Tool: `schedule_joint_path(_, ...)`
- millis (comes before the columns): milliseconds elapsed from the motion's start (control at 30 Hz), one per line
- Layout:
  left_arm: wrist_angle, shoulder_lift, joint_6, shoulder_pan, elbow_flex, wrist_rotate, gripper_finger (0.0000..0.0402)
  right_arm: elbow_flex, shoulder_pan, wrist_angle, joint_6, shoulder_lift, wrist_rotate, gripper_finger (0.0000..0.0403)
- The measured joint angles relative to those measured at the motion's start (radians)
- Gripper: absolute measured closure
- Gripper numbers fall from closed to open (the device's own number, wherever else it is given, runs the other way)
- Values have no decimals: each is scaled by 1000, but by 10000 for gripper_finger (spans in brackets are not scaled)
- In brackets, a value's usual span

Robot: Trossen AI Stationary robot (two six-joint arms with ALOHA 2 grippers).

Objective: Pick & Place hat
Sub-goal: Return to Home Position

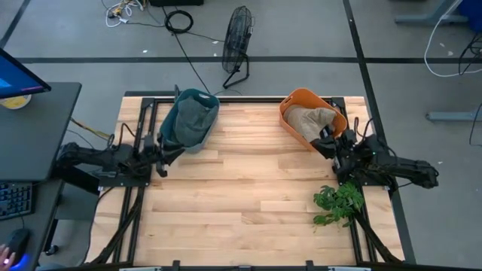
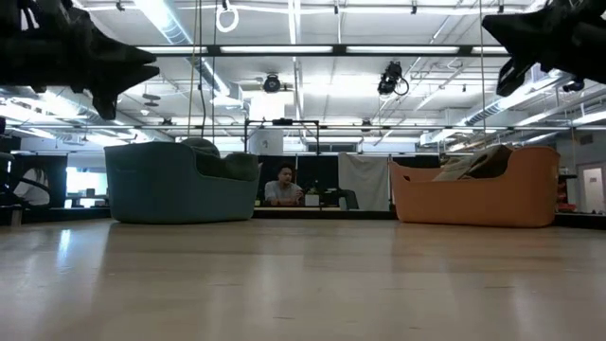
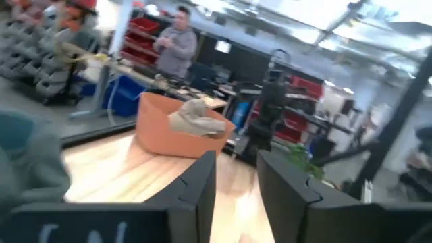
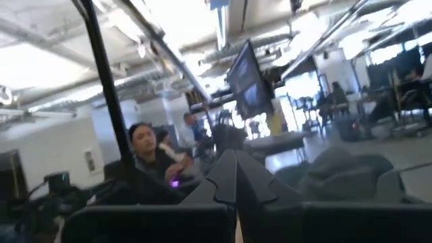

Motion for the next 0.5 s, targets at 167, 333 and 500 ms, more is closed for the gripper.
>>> schedule_joint_path(167,-4,-1,103,20,0,53,319,2,0,-33,2,0,-54,403)
schedule_joint_path(333,-90,1,128,53,1,57,345,2,2,-77,-46,0,-72,403)
schedule_joint_path(500,-93,12,137,80,1,79,371,2,2,-192,-36,0,-72,403)
